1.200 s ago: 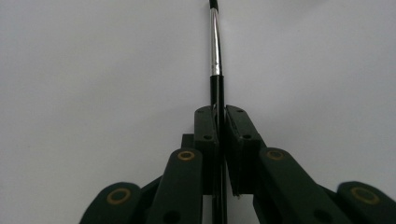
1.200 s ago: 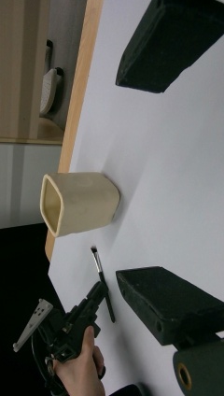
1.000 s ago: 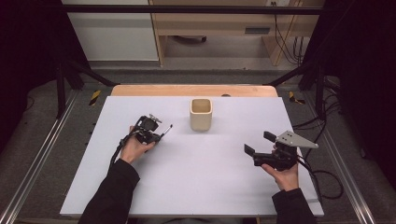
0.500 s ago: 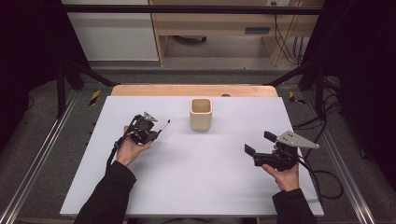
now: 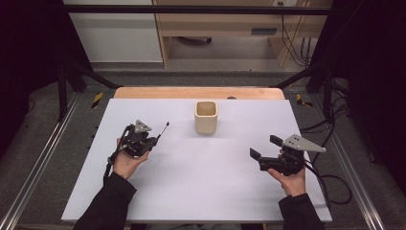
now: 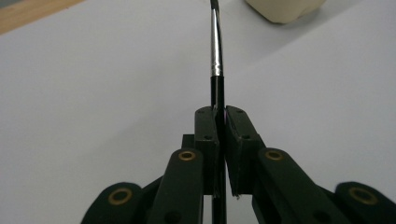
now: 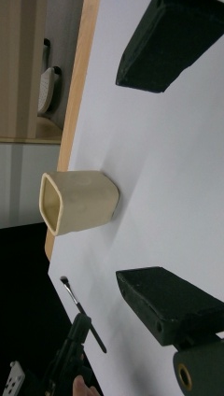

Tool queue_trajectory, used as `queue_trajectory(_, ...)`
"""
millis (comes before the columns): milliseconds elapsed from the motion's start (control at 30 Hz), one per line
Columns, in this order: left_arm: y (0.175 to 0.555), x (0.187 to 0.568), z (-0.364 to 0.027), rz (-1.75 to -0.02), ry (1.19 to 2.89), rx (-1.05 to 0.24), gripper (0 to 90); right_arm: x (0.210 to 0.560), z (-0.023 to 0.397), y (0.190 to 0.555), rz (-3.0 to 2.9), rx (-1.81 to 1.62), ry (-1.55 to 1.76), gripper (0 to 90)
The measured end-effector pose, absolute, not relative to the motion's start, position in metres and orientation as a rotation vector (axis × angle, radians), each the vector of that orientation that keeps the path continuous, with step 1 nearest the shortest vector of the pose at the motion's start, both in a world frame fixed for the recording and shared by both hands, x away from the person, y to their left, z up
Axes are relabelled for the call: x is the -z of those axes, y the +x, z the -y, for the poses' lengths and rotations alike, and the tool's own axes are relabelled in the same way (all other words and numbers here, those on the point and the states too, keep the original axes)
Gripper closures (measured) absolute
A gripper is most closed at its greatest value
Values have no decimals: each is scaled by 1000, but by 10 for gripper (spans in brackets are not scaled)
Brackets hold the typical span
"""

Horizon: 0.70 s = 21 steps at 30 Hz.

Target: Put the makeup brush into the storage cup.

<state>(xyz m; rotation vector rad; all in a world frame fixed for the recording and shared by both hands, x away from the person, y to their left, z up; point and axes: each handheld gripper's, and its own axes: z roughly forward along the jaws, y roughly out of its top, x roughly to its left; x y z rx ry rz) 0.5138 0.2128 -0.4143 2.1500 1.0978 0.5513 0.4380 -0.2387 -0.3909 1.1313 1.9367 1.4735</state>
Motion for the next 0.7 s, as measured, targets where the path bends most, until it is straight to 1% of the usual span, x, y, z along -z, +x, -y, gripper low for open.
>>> queue_trajectory(100, 506, 410, -214, -1096, 2091, -568, 839, 391, 238, 438, -1935, -1475, 1130, 72)
queue_trajectory(300, 491, 406, -212, -1091, 2018, -565, 839, 390, 234, 437, -1942, -1478, 1125, 69)
queue_trajectory(500, 477, 397, -214, -1081, 1946, -594, 839, 389, 233, 436, -1939, -1502, 1121, 68)
queue_trajectory(700, 470, 393, -213, -1078, 1896, -604, 839, 388, 228, 435, -1938, -1512, 1127, 59)
